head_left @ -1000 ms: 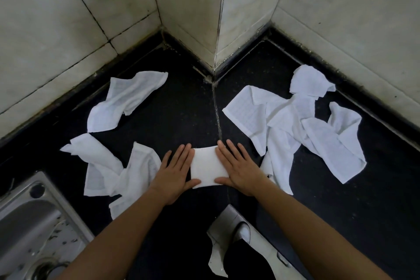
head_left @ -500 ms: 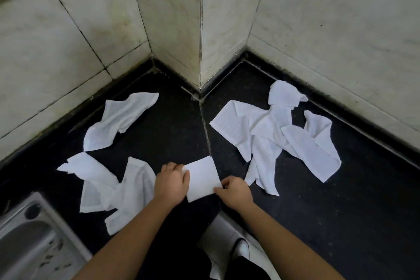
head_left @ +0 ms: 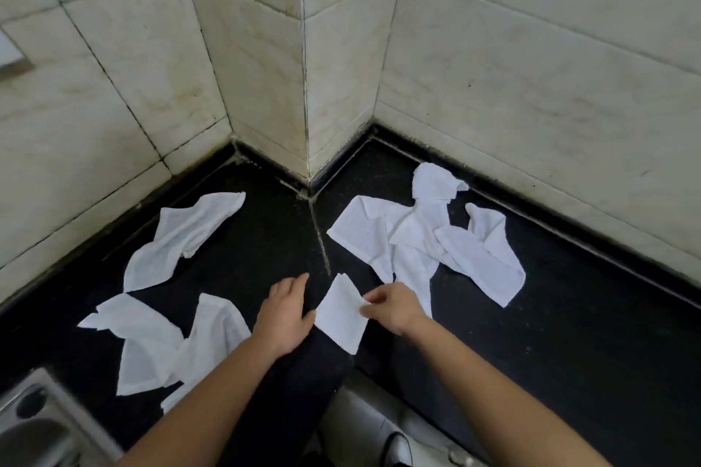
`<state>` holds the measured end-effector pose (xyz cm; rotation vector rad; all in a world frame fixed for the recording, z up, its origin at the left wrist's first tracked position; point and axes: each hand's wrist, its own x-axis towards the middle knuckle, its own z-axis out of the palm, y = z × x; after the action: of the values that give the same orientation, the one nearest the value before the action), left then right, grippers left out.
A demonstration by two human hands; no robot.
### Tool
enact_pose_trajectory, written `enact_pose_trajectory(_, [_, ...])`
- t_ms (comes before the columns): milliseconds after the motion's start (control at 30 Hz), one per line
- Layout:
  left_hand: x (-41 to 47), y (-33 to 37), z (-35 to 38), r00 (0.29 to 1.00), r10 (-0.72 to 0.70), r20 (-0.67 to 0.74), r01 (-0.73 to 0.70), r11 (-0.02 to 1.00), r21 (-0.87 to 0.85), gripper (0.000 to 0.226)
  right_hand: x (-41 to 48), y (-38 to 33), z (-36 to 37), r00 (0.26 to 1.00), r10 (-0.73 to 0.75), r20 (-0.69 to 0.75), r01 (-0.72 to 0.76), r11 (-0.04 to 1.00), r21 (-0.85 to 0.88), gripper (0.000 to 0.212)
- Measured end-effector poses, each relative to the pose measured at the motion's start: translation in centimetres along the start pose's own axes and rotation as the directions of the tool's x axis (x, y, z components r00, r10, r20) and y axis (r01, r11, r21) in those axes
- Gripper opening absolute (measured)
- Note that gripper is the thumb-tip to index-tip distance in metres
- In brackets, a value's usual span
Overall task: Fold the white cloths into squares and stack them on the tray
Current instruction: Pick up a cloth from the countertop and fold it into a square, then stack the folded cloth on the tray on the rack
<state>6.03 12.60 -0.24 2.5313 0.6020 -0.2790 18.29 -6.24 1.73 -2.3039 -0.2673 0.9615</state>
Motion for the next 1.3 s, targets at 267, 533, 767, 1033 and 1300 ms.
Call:
enact_pose_trajectory(267, [3.1,6.5,1.4,0.863,0.499,0.081,-0.504,0.862,0.056,0.026,-5.6,3.2,-4.4,0.986,-0.141,-0.088,0.126,0.979,-0.161,0.009])
enact_pose_trajectory(533, [1.7,12.3,0.8,0.816,0.488,0.308,-0.347,0.841,-0.415,0.02,-11.5,11.0,-7.9,0.978,0.014,-0.21,0.052,0.952,0.302,0.008])
enact_pose_trajectory(767, [-3.9,21.6,0.9,0.745,0.482,0.462,-0.1,0.764,-0.637,0.02,-19.6,15.9,-11.2,0.962,0.118,-0.248,0.089,0.722,0.686,0.008])
enact_pose_trajectory(1033, [-16.2,36.0,10.7,0.647,0.458,0.61,0.044,0.776,-0.629,0.023,-34.5,29.6,-13.4,0.953,0.184,-0.242,0.143,0.433,0.89,0.031])
enact_pose_trajectory(1300, [-29.7,49.8,22.5,0.409,0.507,0.759,0.009,0.829,-0.559,0.043,-51.9,45.4,-13.7,0.862,0.334,-0.381,0.229,0.414,0.881,0.057])
